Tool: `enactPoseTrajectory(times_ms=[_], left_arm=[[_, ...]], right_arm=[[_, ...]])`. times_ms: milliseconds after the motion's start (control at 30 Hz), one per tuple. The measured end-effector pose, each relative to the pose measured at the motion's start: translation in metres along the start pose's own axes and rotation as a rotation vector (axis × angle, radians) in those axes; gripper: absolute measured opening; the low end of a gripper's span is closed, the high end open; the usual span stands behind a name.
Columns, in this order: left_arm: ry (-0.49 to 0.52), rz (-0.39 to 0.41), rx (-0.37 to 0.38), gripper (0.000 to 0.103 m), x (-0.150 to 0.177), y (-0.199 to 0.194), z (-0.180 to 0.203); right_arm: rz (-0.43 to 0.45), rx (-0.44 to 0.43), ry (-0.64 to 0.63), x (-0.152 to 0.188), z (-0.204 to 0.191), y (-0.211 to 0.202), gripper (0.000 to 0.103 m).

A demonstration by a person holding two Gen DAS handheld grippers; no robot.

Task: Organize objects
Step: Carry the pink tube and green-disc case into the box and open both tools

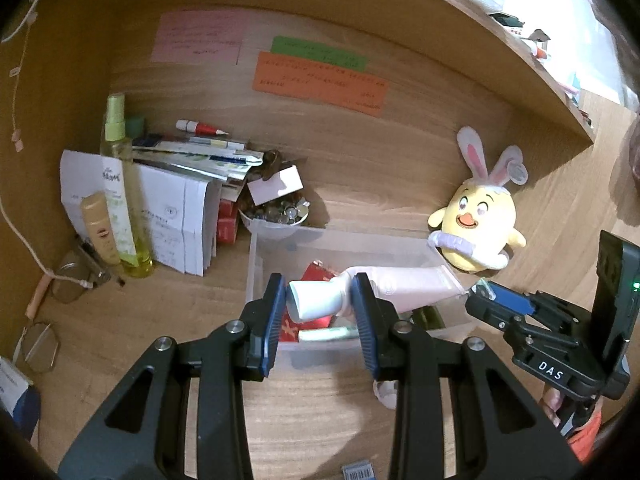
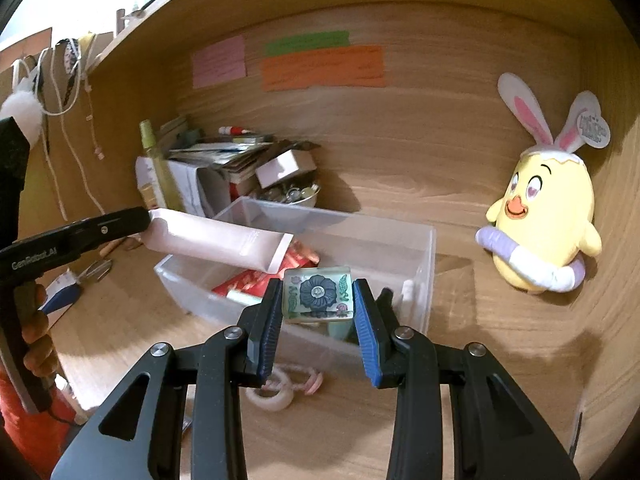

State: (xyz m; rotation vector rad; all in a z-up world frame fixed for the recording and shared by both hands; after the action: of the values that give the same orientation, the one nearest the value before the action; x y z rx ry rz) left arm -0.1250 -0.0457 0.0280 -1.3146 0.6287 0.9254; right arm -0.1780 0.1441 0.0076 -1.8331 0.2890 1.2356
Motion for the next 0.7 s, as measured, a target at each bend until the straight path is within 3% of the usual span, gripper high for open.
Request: enactPoseTrajectory(times_ms=[333,700], left_arm=[[-0.005,-0.009,-0.038,0.034,-0.01,0.024,-0.006],[0.025,-0.106,-0.05,0.034,0.006,0.072,-0.003]], right_arm=[[-0.013,0.021,0.012,-0.012,0.016,0.02,0.032],[-0.095,0.015,0.026,-0.001,0.024,0.057,0.032]])
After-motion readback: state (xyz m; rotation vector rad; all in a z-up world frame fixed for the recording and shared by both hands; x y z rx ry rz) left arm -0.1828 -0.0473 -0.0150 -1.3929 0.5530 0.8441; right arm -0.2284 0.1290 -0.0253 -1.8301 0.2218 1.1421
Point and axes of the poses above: each gripper's, at about its wrist camera, not at the fingertips, and y roughly the way its jaws point, z to its right, x to its underside, the point moved 5 cm from there along y, roughly the way its jaws point, and after that the axes turned 6 degrees about -x, right-handed, at the moved point
